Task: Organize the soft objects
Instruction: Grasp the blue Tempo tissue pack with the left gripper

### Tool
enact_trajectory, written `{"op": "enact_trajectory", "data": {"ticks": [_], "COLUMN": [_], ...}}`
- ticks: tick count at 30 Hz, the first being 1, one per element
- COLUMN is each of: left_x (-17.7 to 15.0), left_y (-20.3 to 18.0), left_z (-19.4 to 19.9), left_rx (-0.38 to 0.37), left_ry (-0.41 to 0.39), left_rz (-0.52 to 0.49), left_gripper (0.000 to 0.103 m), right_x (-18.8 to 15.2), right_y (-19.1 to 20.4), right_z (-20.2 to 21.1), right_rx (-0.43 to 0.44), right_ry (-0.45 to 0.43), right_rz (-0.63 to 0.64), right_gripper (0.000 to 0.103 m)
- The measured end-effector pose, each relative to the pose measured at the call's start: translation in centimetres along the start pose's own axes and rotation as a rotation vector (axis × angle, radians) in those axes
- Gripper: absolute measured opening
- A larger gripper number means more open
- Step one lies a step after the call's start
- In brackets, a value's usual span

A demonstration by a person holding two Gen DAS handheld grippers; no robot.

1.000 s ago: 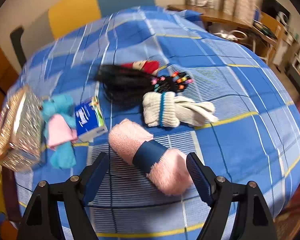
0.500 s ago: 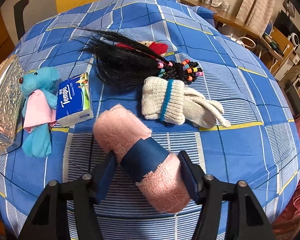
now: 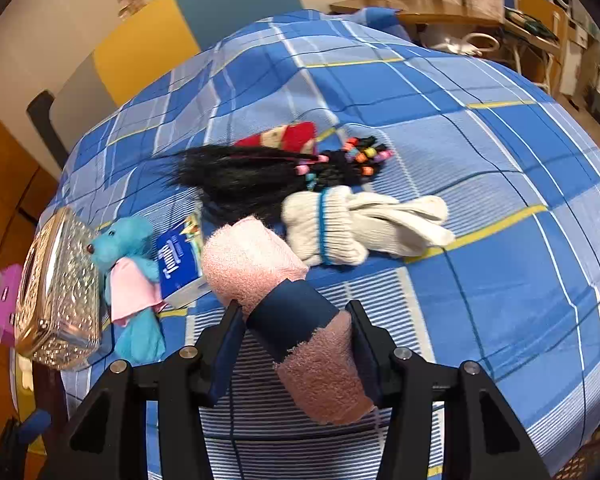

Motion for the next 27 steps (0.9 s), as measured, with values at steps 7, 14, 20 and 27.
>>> {"op": "enact_trajectory", "data": {"ticks": [7, 14, 20, 27], "left_x": [3.4, 6.3, 7.5, 7.5], "left_y": [-2.3, -2.5, -1.5, -1.0], "left_z": [-5.9, -12.1, -15.4, -17.7], "left_rx": [0.058, 0.099, 0.148, 0.161], "left_ry": [0.067, 0.137, 0.170, 0.189], "left_rz": [0.046, 0.097, 0.124, 0.131], "left_gripper": [0.095, 0.084, 0.082, 0.079], "right_x": [-0.3, -0.9, -0.8, -0.9], "right_y": [-2.7, -3.8, -4.1, -3.4], "right_z": [0.2, -0.8, -0.8, -1.0], "right_rx": [-0.127, -0.114, -0.076, -0.099], "right_ry": [0.021, 0.071, 0.060, 0.072], "right_rz": [-0.056, -0.095, -0.139, -0.097], "right_gripper": [0.051, 0.053, 0.053, 0.055]}}
Point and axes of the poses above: each gripper's, at about its wrist camera, not at the fingertips, and z roughly against the way its jaws point, y to its left, x to its top, the point moved 10 cm from there along -z, roughly the way its jaws point, and after that the axes turned 14 degrees about z, right-handed, at the moved point
